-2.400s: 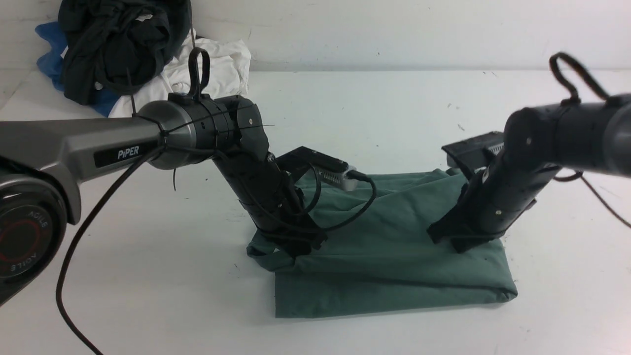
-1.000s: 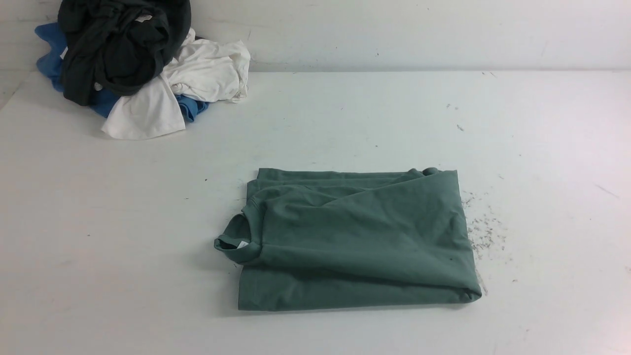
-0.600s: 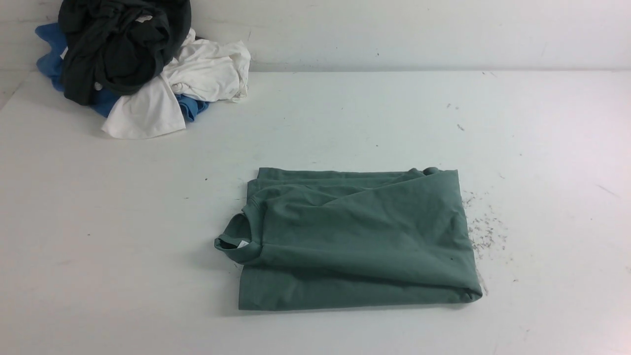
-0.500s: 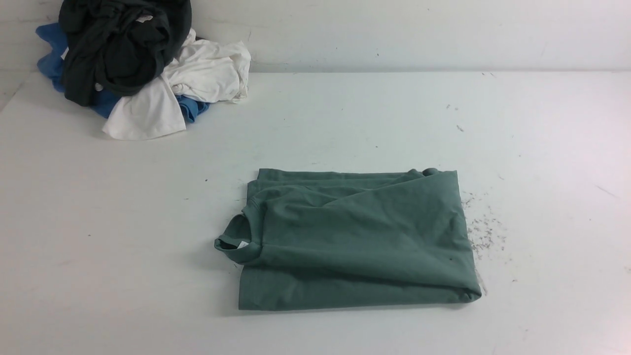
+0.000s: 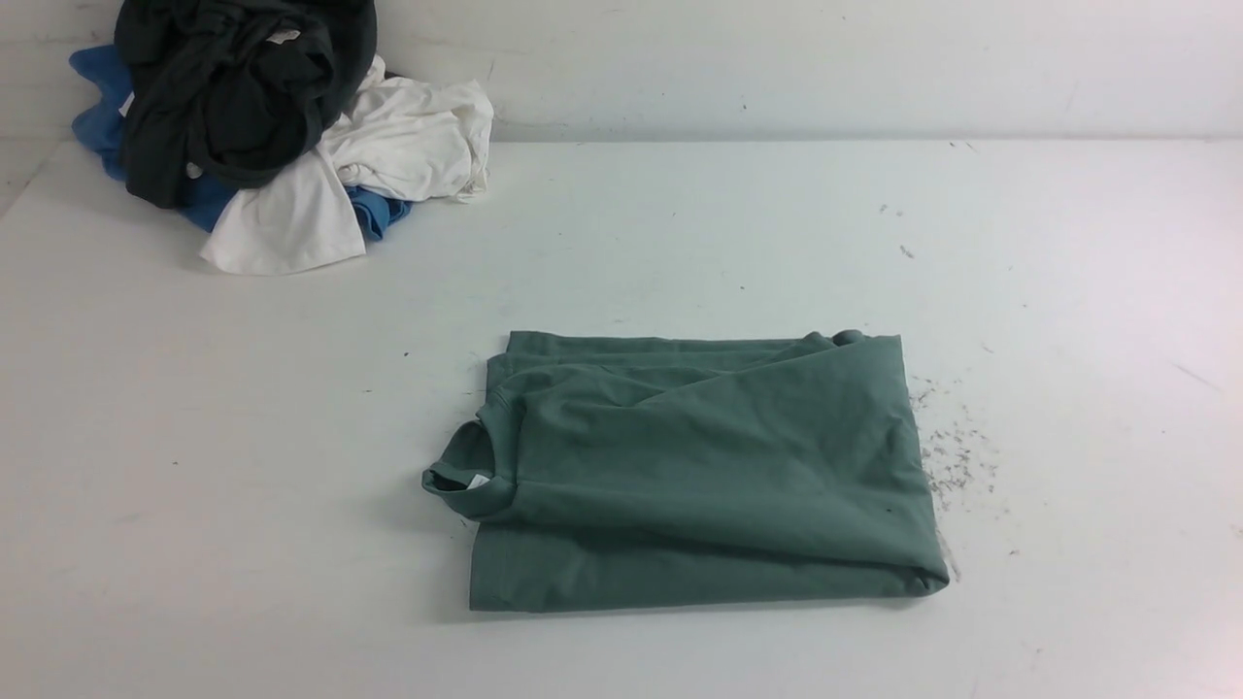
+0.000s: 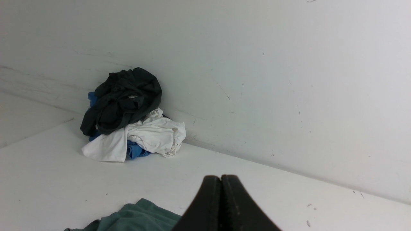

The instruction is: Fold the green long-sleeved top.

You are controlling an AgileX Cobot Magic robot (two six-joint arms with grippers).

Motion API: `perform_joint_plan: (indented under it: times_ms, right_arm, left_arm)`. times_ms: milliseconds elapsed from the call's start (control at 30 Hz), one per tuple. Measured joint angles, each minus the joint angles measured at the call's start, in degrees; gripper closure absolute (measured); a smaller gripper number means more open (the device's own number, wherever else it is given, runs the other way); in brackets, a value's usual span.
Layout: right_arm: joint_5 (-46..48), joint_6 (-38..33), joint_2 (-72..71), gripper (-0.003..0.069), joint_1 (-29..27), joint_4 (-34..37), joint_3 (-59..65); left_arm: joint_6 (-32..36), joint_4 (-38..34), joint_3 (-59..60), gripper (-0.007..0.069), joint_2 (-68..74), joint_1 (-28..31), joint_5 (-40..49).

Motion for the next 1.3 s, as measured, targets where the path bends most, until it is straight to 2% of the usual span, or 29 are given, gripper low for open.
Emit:
perform_joint_plan:
  times_ms: [433,567,700,933,1100,1300]
  right_arm:
    - [-2.10,0.00,-0.44,0.0673,-0.06,0.05,2.65]
    - [-9.83,2.33,-3.98,0.0673,-3.76,0.32,13.48]
    - [-16.34,6.39,-9.26,0.0673,-12.06,-3.16,25.03]
    - [-13.14,14.35,-20.16,0.0673,-24.31,-8.25,39.65]
    - [-7.52,15.30,-21.98,0.0673,-25.84,-8.75,40.03]
    - [-6.11,15.35,-21.98,0.0673,-24.03,-8.75,39.93]
  left_arm:
    - [0.00,0.00,0.00,0.0631,0.00,0.00,0.00]
    - [0.00,0.00,0.00,0.0631,0.00,0.00,0.00]
    - [0.00,0.00,0.00,0.0631,0.00,0.00,0.00]
    - [0.00,0.00,0.00,0.0631,0.00,0.00,0.00]
    - [0.00,0.00,0.00,0.0631,0.00,0.00,0.05]
    - [0.00,0.00,0.00,0.0631,0.00,0.00,0.05]
